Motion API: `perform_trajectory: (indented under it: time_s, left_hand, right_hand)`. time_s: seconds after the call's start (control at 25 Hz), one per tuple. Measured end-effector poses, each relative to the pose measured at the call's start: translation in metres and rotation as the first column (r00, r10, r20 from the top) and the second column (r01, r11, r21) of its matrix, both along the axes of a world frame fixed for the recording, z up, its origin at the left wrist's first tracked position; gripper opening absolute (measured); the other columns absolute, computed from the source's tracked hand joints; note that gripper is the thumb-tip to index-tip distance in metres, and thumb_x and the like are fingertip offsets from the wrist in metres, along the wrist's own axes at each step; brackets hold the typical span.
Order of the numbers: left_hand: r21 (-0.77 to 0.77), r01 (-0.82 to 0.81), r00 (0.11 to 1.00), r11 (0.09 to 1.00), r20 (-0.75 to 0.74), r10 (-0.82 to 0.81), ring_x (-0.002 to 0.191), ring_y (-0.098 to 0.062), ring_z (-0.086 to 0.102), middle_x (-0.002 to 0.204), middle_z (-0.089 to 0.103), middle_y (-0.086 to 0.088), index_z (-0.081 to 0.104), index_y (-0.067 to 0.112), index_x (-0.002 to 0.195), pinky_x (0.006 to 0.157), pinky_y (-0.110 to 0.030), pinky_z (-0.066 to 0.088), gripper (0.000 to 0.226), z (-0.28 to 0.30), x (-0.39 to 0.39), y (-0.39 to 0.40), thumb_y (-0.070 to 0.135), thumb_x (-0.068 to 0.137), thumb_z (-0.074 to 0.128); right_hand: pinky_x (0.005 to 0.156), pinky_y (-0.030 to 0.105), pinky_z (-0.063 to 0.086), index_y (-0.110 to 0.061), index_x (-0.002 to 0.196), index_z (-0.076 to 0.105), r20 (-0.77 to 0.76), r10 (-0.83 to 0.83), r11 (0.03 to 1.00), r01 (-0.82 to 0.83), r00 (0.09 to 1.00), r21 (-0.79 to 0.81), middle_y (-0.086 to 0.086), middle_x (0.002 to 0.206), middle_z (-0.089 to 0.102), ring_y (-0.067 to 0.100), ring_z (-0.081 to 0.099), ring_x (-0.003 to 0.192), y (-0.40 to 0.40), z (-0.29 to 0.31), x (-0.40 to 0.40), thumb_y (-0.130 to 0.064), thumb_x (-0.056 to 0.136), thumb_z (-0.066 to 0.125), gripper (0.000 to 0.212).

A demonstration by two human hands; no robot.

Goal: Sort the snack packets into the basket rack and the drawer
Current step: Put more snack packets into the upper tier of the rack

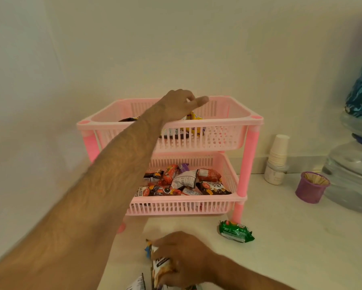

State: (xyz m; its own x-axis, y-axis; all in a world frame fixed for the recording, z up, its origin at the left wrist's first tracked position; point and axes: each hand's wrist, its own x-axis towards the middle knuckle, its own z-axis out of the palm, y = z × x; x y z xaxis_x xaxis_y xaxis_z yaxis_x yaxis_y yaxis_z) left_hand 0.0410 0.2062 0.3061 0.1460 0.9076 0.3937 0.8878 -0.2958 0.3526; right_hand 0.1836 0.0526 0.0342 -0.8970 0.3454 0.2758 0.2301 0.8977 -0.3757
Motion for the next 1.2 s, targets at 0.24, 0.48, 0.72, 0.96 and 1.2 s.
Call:
perform_trajectory:
  time_s: [0.24, 0.48, 0.72, 0.96, 1.2]
  left_hand:
    - [0.241, 0.28, 0.864, 0.929, 0.359, -0.353, 0.054, -0.015, 0.063, 0.069, 0.07, -0.008, 0.071, 0.004, 0.084, 0.052, -0.026, 0.049, 0.052, 0.012, 0.012, -0.035, 0.055, 0.087, 0.065]
    - [-0.102, 0.582, 0.767, 0.807, 0.398, -0.503, 0.082, -0.029, 0.067, 0.096, 0.068, -0.02, 0.069, 0.008, 0.112, 0.062, -0.03, 0.055, 0.083, 0.036, 0.017, -0.068, 0.077, 0.066, 0.069]
    - [-0.15, 0.614, 0.7, 0.775, 0.555, -0.448, 0.092, -0.02, 0.069, 0.099, 0.07, -0.003, 0.063, 0.013, 0.118, 0.067, -0.032, 0.06, 0.044, 0.046, -0.002, -0.068, 0.017, 0.078, 0.081]
    - [0.134, 0.358, 0.729, 0.924, 0.578, -0.366, 0.085, -0.017, 0.073, 0.087, 0.075, 0.003, 0.066, 0.018, 0.103, 0.066, -0.039, 0.062, 0.029, 0.06, -0.023, -0.056, 0.006, 0.08, 0.079]
    - [0.372, -0.073, 0.949, 0.925, 0.31, -0.05, 0.087, -0.009, 0.068, 0.104, 0.072, 0.001, 0.067, 0.017, 0.109, 0.073, -0.023, 0.059, 0.037, 0.049, -0.051, -0.036, 0.015, 0.076, 0.085]
  right_hand:
    - [0.089, 0.05, 0.055, -0.001, 0.11, 0.07, -0.605, -0.119, 0.927, 0.306, 0.788, 0.217, 0.013, 0.125, 0.066, 0.023, 0.065, 0.111, 0.029, 0.113, 0.04, -0.031, 0.068, 0.089, 0.055]
    - [0.096, 0.042, 0.052, -0.01, 0.12, 0.058, -0.786, -0.094, 0.791, 0.525, 0.611, 0.314, 0.01, 0.134, 0.059, 0.026, 0.061, 0.119, 0.056, 0.209, 0.058, -0.032, 0.076, 0.084, 0.056]
    - [0.114, 0.06, 0.03, -0.005, 0.125, 0.059, -0.719, -0.14, 0.707, 0.577, 0.681, 0.409, 0.017, 0.143, 0.053, 0.032, 0.044, 0.138, 0.078, 0.22, 0.053, -0.039, 0.081, 0.08, 0.06]
    - [0.112, 0.063, 0.029, -0.014, 0.124, 0.053, -0.643, -0.099, 0.799, 0.445, 0.76, 0.403, 0.02, 0.144, 0.048, 0.036, 0.038, 0.138, 0.046, 0.143, 0.021, -0.038, 0.077, 0.082, 0.06]
    - [0.119, 0.041, 0.011, -0.025, 0.15, 0.035, 0.118, 0.125, 0.956, -0.151, 0.985, 0.25, 0.011, 0.162, 0.023, 0.029, 0.017, 0.148, -0.024, 0.015, -0.045, -0.041, 0.095, 0.063, 0.064]
